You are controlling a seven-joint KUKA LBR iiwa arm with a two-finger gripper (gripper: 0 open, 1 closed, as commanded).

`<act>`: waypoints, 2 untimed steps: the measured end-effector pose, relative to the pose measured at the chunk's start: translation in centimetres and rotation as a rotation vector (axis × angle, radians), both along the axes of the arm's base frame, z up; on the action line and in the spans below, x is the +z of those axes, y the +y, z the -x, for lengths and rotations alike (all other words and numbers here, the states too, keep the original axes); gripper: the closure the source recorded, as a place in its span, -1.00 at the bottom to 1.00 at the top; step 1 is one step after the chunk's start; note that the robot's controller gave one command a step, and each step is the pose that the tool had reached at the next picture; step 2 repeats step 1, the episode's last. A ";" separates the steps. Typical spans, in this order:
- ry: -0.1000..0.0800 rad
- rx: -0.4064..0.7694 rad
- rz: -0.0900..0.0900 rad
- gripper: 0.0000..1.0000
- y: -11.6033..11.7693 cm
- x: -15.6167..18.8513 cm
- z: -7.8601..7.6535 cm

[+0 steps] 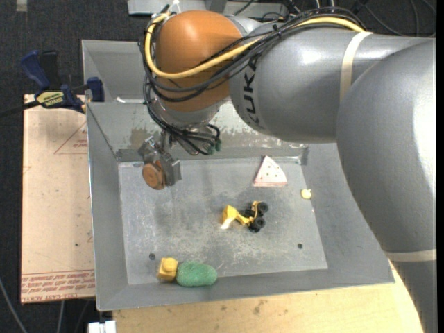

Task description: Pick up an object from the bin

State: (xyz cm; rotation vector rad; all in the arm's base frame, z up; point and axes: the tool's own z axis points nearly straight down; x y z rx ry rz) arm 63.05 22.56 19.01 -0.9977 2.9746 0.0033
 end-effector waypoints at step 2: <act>0.007 0.000 0.004 1.00 1.1 4.0 0.4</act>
Offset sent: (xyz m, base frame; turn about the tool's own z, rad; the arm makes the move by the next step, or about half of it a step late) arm -0.0050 0.0106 0.0911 -0.0143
